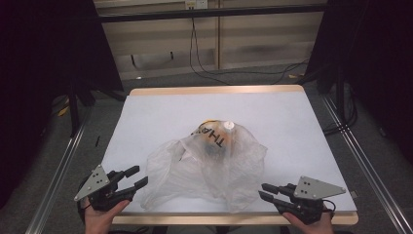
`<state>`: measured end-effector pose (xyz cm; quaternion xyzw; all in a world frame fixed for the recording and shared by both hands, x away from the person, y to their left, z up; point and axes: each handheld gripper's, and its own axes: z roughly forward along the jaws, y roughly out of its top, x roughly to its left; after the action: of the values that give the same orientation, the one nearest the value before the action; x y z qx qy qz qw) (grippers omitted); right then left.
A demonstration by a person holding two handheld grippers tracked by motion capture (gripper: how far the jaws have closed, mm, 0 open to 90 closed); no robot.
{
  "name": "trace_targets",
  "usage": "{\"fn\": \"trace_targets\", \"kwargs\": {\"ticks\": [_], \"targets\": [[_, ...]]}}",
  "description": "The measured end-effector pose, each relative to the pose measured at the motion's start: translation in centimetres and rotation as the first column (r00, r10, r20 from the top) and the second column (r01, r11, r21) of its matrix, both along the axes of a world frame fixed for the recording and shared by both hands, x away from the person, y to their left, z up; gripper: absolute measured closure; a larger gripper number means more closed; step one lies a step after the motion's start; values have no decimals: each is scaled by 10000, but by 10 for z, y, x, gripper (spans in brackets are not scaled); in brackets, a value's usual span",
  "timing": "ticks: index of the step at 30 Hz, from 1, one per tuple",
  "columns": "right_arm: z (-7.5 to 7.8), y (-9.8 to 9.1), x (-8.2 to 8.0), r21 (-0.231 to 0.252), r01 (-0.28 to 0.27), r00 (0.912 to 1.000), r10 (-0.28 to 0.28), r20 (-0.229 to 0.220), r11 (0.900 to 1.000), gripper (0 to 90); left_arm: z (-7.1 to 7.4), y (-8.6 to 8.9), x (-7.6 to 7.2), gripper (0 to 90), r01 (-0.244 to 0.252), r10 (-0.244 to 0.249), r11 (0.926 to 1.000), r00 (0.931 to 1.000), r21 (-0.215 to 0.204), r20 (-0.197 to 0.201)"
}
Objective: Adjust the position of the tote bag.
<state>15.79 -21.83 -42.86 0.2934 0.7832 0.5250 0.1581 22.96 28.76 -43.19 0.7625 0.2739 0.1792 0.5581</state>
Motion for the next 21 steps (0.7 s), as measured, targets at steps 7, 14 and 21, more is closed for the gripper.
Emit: {"fn": "trace_targets", "kwargs": {"ticks": [7, 14, 21], "targets": [[-5, 19, 5, -139, -624, 9973, 619, -392, 9980, 739, 1, -8, -3, 530, 475, -474, 9989, 9988, 55, -156], [-8, 48, 17, -499, -1388, 9879, 1348, -773, 9891, 657, 1, -16, -6, 532, 821, -814, 9963, 9963, 241, -265], [-16, 70, 36, -1380, -1621, 9829, 1475, -1105, 9771, 552, -5, -24, -4, 473, 1141, -1110, 9917, 9924, 599, -535]]}}
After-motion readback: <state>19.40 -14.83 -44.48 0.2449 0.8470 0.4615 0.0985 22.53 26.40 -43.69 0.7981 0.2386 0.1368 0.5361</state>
